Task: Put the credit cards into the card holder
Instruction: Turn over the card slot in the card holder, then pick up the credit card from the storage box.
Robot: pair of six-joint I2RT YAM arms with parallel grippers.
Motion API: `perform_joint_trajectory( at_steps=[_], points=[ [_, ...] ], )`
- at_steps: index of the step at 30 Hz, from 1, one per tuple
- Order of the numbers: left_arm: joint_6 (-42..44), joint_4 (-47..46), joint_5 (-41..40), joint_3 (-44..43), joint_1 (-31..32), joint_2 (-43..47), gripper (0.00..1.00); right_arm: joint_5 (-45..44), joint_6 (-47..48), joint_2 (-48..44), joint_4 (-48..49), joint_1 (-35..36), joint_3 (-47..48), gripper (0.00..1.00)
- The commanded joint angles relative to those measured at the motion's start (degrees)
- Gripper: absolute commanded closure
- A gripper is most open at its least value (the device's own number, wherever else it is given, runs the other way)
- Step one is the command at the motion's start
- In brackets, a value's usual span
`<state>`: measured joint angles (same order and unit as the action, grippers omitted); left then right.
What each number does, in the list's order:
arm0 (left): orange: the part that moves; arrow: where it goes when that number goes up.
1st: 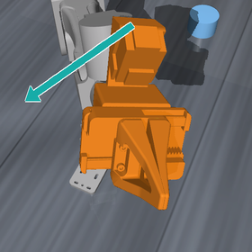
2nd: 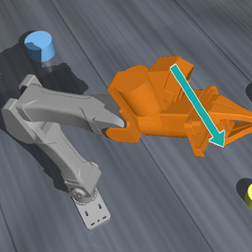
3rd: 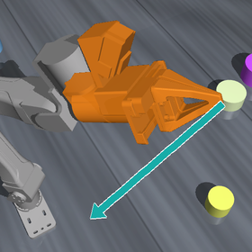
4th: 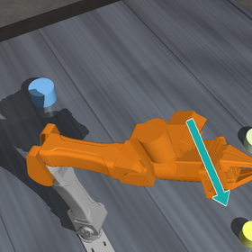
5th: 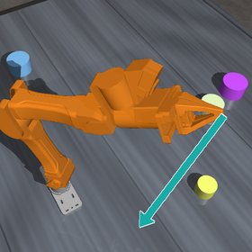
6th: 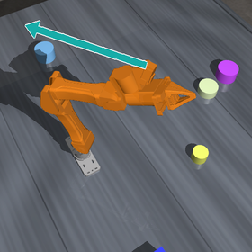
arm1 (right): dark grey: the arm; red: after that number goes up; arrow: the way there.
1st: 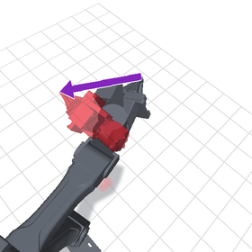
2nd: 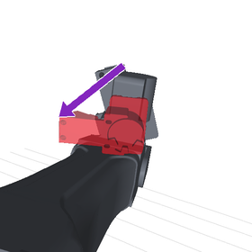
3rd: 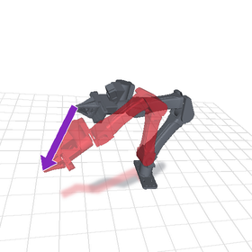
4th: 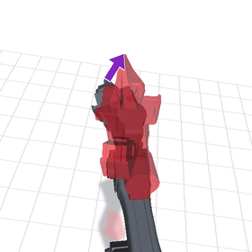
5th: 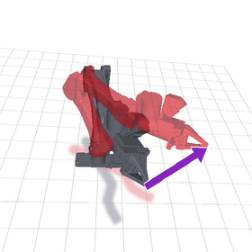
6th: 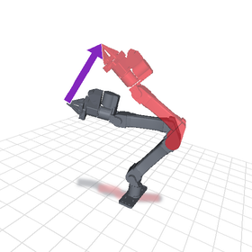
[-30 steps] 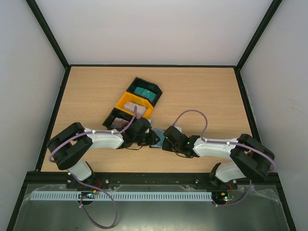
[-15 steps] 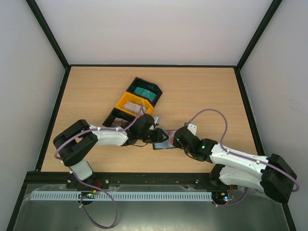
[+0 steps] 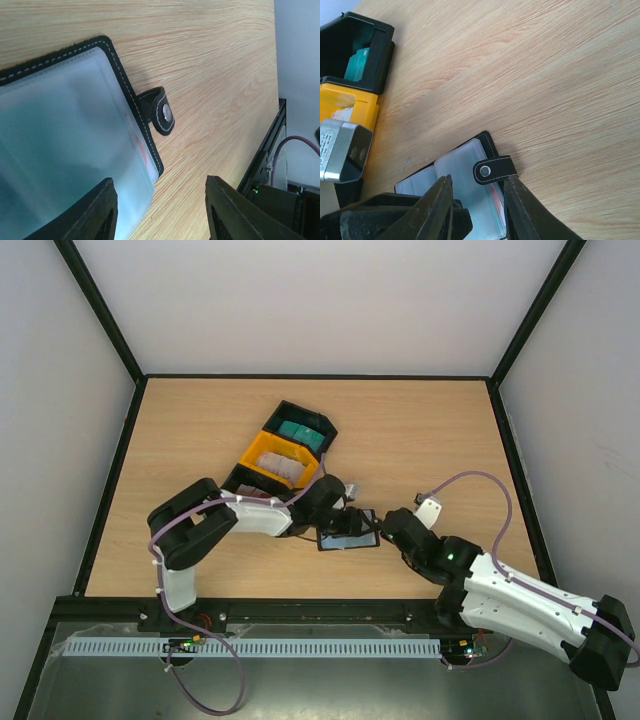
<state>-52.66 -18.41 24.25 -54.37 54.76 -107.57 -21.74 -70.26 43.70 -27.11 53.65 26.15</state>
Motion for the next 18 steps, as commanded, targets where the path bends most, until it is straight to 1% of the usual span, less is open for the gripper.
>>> perform_joint_trajectory(
  at_steps=[1,4,5,7,10,16,18],
  points=[
    [2.22,3.86,-1.62,-1.76,0.34,1.47,0.49,-4.34,-1.71,-1.67,-3.80,0.05,-0.12,0.71],
    [5.79,11.23,-7.35,-3.41,0.26,5.36,0.45,-3.32,-0.59,-1.53,-2.75,0.05,-0.03,0.71],
    [6.84,15.87,-10.17,-4.08,0.11,6.51,0.45,-2.98,-0.14,-1.45,-2.32,-0.01,-0.05,0.71],
    [8.62,21.47,-15.33,-4.98,-0.36,8.63,0.44,-2.29,0.76,-1.20,-1.03,0.05,-0.10,0.70],
    [9.55,26.72,-21.51,-3.72,-1.45,13.18,0.44,-1.00,2.24,-0.34,1.19,0.03,-0.15,0.70],
    [11.99,36.98,-29.93,-1.07,-6.23,22.36,0.43,3.37,5.72,3.05,5.43,0.04,-0.29,0.65],
    [14.13,40.35,-31.11,-0.52,-8.24,25.38,0.42,5.41,6.87,4.42,7.16,0.00,-0.27,0.63]
  ],
)
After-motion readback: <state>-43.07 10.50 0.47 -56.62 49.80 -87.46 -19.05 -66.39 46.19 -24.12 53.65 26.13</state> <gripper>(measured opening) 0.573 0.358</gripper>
